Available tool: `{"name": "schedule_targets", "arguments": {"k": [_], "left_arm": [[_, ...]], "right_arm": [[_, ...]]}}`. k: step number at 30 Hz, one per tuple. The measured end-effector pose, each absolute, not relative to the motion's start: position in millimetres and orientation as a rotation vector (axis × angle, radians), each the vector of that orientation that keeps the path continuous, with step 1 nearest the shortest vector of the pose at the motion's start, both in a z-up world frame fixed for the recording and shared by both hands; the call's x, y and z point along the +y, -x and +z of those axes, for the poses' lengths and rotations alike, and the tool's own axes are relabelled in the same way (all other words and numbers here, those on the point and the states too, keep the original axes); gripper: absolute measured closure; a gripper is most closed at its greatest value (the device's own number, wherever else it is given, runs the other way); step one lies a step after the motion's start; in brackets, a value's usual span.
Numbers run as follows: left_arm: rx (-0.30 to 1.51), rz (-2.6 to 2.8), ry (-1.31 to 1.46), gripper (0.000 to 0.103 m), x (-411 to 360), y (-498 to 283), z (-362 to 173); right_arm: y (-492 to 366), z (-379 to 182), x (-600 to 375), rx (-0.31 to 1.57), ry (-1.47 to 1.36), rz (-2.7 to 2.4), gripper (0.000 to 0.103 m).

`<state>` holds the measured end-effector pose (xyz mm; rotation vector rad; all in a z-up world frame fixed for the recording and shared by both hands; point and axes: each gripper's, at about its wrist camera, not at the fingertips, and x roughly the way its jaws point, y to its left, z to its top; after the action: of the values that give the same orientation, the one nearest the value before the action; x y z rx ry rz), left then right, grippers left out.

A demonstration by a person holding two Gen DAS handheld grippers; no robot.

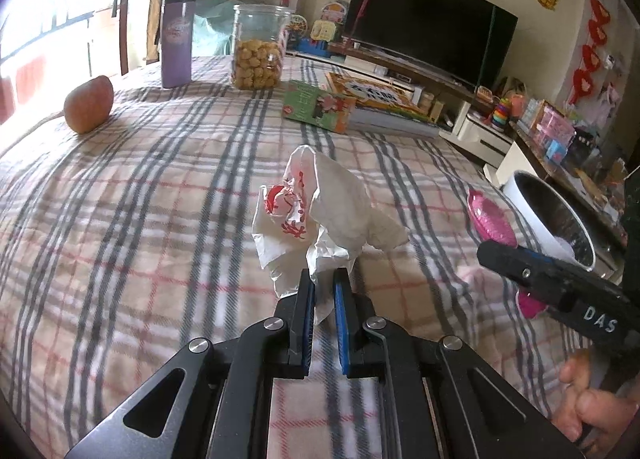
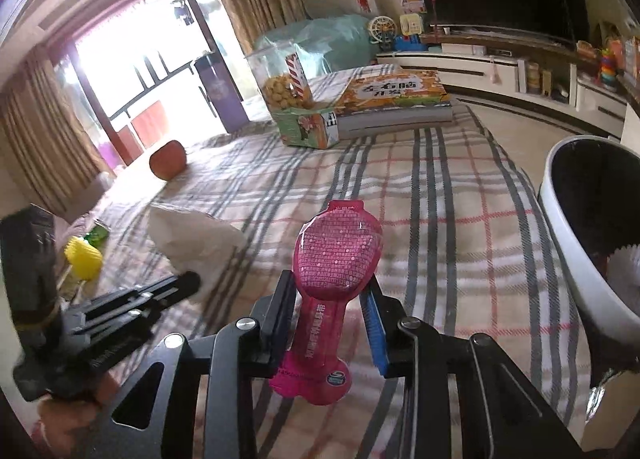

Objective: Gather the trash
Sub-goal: 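Carry the white bag and pink hairbrush over the bin with both tools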

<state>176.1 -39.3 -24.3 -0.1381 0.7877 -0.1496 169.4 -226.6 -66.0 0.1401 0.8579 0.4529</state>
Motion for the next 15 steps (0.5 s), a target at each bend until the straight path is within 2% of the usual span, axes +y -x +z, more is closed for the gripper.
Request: {"name": "schedule_targets", "arguments": {"k": [15], "left_arm": [[0.786, -0.221, 0.074, 0.095, -84.9, -162.3, -2.7]], "right_arm": [[-151.0, -44.7, -262.8, 0.81, -0.195, 0.44, 0.07]]}}
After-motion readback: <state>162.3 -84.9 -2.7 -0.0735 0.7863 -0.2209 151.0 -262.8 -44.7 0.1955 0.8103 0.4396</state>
